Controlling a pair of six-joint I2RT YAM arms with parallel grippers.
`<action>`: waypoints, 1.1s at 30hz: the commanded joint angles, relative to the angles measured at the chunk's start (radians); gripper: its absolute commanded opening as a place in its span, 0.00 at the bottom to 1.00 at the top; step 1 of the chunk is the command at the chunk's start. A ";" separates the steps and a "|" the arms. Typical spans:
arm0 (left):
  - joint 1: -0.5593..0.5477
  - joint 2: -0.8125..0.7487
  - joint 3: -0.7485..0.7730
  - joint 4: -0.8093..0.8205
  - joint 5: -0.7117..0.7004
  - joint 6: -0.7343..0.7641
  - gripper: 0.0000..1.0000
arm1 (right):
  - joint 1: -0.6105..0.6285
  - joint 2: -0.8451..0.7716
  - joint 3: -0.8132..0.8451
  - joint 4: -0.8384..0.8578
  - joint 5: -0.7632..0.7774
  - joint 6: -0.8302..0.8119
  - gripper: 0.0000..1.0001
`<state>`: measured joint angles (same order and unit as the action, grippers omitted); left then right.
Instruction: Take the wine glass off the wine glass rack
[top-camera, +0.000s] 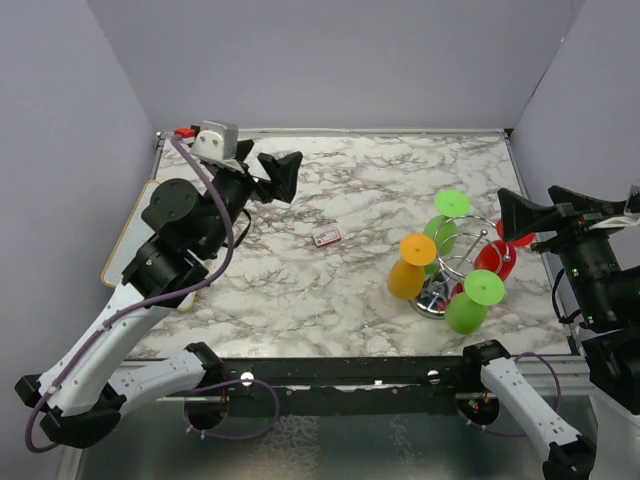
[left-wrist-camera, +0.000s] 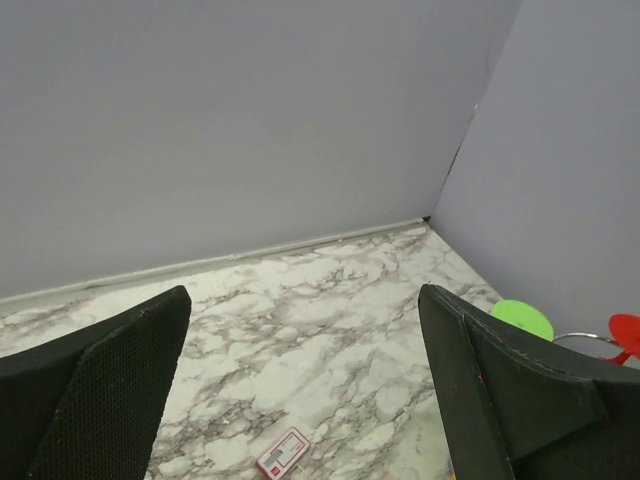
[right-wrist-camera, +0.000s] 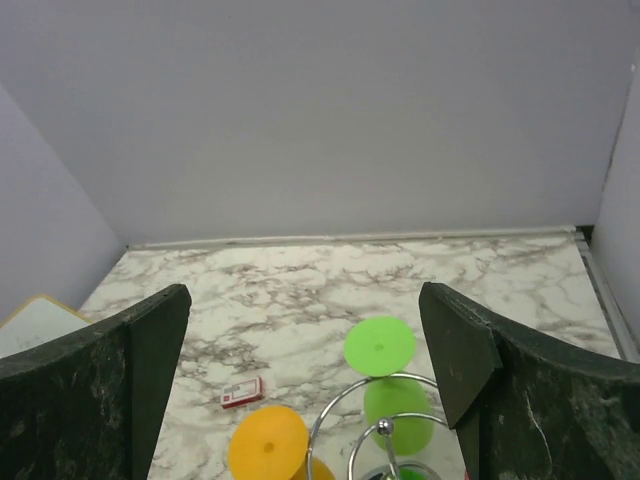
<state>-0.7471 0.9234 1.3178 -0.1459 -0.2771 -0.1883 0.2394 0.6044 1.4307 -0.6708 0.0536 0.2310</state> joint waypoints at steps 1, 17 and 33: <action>0.002 0.042 -0.041 0.059 -0.016 0.035 0.99 | -0.017 0.037 0.054 -0.139 0.124 0.026 1.00; 0.031 0.014 -0.349 0.250 -0.069 0.113 0.99 | -0.049 -0.025 0.133 -0.344 0.108 -0.052 1.00; 0.037 0.080 -0.357 0.235 0.177 -0.120 0.99 | -0.055 -0.111 -0.059 -0.209 -0.043 -0.035 1.00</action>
<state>-0.7136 0.9699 0.9138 0.1146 -0.2485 -0.1623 0.1940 0.5125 1.3914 -0.9340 0.0792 0.1898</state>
